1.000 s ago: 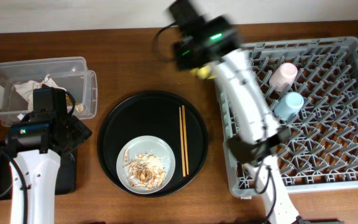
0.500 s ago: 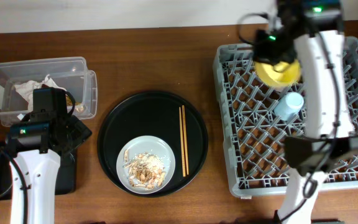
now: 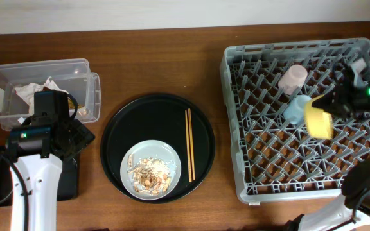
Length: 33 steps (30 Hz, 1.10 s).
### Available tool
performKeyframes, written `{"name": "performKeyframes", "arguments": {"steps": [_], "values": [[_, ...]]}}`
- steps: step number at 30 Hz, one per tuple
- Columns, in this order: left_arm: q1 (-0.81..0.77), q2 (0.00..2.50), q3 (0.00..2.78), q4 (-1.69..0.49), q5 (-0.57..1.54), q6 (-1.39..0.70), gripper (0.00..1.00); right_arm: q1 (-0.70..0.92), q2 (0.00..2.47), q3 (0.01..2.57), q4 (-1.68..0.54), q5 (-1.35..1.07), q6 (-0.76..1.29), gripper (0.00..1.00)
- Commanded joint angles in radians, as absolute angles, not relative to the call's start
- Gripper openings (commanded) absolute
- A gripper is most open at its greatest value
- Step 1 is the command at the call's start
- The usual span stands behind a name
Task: Sort waste into correct bins and load items into the dishwasher rack
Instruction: 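Grasp the yellow bowl with the right gripper and place it in the rack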
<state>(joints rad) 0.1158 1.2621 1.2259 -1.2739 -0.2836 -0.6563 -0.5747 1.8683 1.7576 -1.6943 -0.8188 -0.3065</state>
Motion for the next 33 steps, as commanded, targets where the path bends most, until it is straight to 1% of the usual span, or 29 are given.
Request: {"name": "performKeyframes", "arguments": {"steps": [1, 5, 10, 20, 25, 29, 33], "values": [[0.121, 1.257, 1.226, -1.274, -0.283, -0.669, 0.99, -0.637, 1.857, 1.620, -1.699, -1.111, -0.521, 0.04], [0.121, 1.257, 1.226, -1.274, -0.283, -0.669, 1.00, -0.698, 1.857, 1.554, -1.699, -1.115, -0.554, 0.04], [0.121, 1.257, 1.226, -1.274, -0.283, -0.669, 0.99, -0.706, 1.857, 1.554, -1.699, -1.146, -0.541, 0.04], [0.121, 1.257, 1.226, -1.274, -0.283, -0.669, 0.99, -0.575, 1.857, 1.549, -1.699, -1.156, -0.461, 0.04], [0.121, 1.257, 1.226, -1.274, -0.283, -0.669, 1.00, -0.522, 1.857, 1.479, -1.699, -1.156, -0.429, 0.04], [0.121, 1.257, 1.226, -1.274, -0.283, -0.669, 0.99, -0.553, 1.858, 1.397, -1.694, -1.148, -0.437, 0.04], [0.121, 1.257, 1.226, -1.274, -0.283, -0.669, 0.99, -0.601, 1.858, 1.384, -1.665, -1.140, -0.437, 0.04]]}}
